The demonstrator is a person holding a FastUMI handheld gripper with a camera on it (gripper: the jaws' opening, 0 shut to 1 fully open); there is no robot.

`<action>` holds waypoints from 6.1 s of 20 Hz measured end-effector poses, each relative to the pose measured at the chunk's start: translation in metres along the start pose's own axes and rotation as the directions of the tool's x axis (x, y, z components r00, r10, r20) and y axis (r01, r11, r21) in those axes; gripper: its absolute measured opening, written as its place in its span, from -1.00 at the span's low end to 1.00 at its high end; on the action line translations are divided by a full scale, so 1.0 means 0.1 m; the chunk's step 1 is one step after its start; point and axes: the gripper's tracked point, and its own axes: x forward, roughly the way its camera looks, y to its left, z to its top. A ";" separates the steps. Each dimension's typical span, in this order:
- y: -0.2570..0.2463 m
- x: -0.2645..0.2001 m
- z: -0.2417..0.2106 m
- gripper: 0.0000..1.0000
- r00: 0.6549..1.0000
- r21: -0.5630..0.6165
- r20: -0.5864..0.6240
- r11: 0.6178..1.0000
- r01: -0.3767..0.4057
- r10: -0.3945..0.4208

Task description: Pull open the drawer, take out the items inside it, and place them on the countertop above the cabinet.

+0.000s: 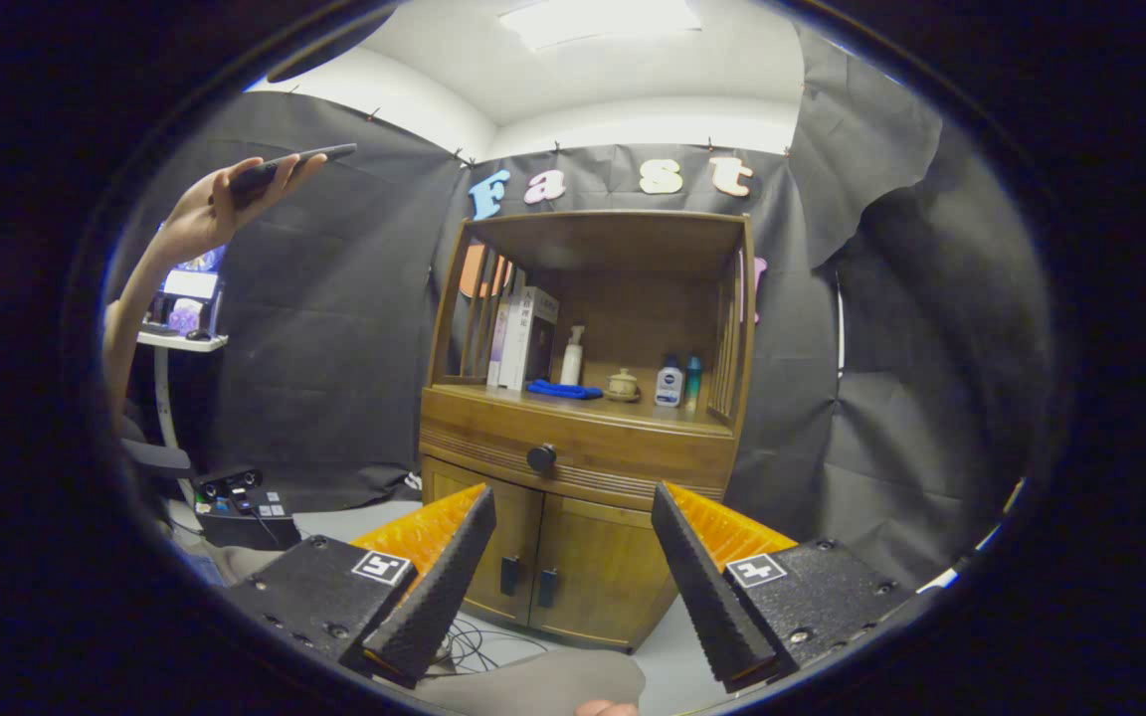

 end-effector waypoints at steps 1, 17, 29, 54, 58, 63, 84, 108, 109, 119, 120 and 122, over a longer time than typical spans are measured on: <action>-0.04 0.01 0.01 1.00 1.000 0.007 0.006 1.000 0.015 -0.015; 0.31 2.11 -0.13 1.00 0.998 0.071 -0.033 0.996 0.054 -0.052; 0.56 3.29 -0.79 1.00 0.975 0.072 -0.195 0.990 0.122 -0.106; 0.70 3.40 -0.93 -0.28 0.939 0.132 -0.319 0.975 0.180 -0.130; 0.75 3.13 -0.95 -0.29 0.943 0.119 -0.314 0.980 0.157 -0.113; 0.85 2.78 -0.94 -0.29 0.948 0.116 -0.299 0.981 0.153 -0.112; 1.11 1.92 -1.01 -0.29 0.957 0.112 -0.273 0.985 0.130 -0.095; 0.76 2.79 0.20 0.92 0.842 0.128 -0.538 0.991 0.041 0.035; 0.75 2.84 0.07 0.87 0.785 0.147 -0.617 0.987 0.056 0.048; 0.71 2.96 -0.52 0.51 0.540 0.193 -0.836 0.972 0.134 0.092; 0.70 2.95 -0.53 0.43 0.530 0.187 -0.843 0.973 0.134 0.089; 0.68 2.94 -0.58 0.17 0.509 0.178 -0.857 0.975 0.136 0.086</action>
